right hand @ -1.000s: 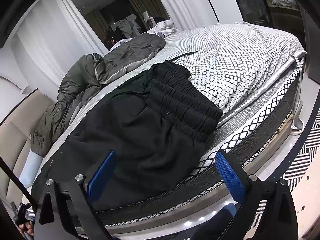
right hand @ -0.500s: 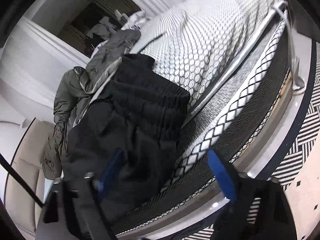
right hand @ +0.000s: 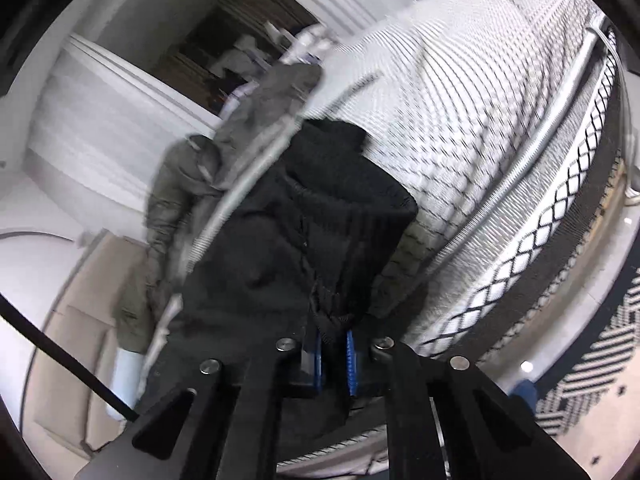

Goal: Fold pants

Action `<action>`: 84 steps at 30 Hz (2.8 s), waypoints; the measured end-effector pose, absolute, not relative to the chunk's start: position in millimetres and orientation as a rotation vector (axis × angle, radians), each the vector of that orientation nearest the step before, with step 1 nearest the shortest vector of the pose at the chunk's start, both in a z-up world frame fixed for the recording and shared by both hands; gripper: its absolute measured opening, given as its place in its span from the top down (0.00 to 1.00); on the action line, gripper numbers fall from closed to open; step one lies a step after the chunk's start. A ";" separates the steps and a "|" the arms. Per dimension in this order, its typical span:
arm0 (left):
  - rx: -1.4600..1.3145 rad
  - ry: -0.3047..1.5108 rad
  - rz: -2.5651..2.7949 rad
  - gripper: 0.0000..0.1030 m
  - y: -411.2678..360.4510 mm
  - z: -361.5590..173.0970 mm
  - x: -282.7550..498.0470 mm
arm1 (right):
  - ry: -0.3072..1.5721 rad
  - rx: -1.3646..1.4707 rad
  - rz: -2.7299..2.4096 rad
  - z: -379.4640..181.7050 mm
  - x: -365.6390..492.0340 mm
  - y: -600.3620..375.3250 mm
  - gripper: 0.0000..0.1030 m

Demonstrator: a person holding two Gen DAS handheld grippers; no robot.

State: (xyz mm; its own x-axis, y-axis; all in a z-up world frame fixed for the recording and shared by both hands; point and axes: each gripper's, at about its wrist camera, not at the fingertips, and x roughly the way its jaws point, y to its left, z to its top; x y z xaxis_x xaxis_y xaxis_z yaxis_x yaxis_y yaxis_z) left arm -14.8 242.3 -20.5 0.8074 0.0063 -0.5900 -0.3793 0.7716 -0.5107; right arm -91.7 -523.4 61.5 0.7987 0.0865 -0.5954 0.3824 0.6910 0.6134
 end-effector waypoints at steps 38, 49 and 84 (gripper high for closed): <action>-0.460 0.705 0.322 0.17 257.8 42.1 229.4 | 0.658 0.344 -0.267 142.8 203.8 -495.9 0.18; -0.585 0.852 0.230 0.99 248.7 -34.4 232.6 | 0.647 0.393 -0.132 131.4 131.4 -460.9 0.14; -0.239 0.770 -0.230 0.01 -46.1 11.3 220.2 | 0.729 0.764 -0.260 76.4 65.1 -578.7 0.87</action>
State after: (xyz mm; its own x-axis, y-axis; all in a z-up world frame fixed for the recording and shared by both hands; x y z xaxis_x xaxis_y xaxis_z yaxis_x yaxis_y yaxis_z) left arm 220.2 -46.1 11.3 0.6957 -0.2909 -0.6568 0.1174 0.9481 -0.2956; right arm 65.1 -578.7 76.4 0.7289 0.0399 -0.6835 0.4640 0.7053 0.5360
